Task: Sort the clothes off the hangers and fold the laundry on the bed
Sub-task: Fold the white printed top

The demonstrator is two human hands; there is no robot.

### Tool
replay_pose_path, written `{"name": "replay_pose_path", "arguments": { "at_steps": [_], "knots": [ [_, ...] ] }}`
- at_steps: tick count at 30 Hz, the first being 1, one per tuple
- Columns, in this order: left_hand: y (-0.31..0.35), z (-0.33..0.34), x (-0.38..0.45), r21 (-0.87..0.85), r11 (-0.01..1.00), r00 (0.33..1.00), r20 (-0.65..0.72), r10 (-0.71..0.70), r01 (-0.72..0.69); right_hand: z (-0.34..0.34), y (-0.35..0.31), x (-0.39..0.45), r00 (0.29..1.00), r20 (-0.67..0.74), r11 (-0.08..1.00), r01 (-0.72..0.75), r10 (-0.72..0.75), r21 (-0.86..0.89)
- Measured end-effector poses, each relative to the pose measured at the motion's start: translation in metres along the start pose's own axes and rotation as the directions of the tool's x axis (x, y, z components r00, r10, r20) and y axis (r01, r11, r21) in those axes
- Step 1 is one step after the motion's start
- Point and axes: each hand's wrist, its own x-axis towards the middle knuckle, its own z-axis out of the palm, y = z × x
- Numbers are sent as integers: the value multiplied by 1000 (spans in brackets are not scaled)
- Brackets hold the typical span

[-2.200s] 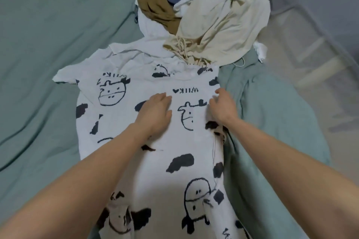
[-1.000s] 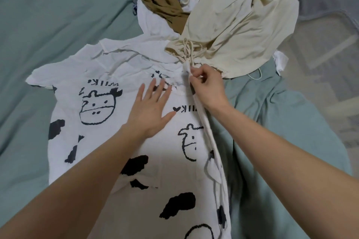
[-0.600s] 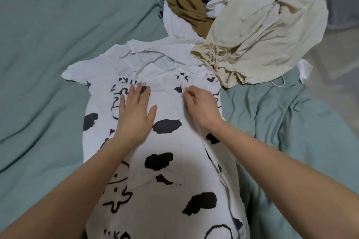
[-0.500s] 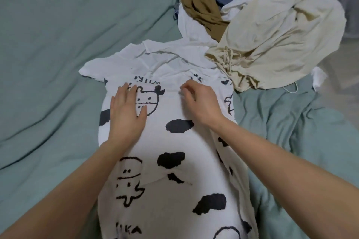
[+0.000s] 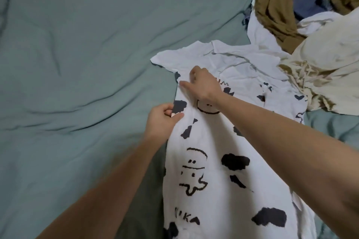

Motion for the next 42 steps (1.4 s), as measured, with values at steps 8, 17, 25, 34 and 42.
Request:
{"name": "replay_pose_path", "arguments": {
  "at_steps": [8, 17, 25, 34, 42],
  "knots": [
    [-7, 1, -17, 83, 985, 983, 117, 144, -154, 17, -37, 20, 994, -25, 951, -110, 107, -289],
    [22, 21, -42, 163, 897, 908, 161, 386, -410, -41, -1, 15, 961, -96, 819, -167, 259, 549],
    [20, 84, -52, 488, 674, 830, 386, 403, -554, -55, 88, -19, 934, -199, 881, -187, 297, 435],
    [-41, 79, -51, 761, 137, 717, 512, 474, -634, -21, 124, -58, 995, 6, 880, 88, -96, -467],
    [-37, 46, -117, 666, 438, 795, 457, 399, -604, -38, 114, -222, 978, -208, 998, 15, -3, 56]
  ]
}}
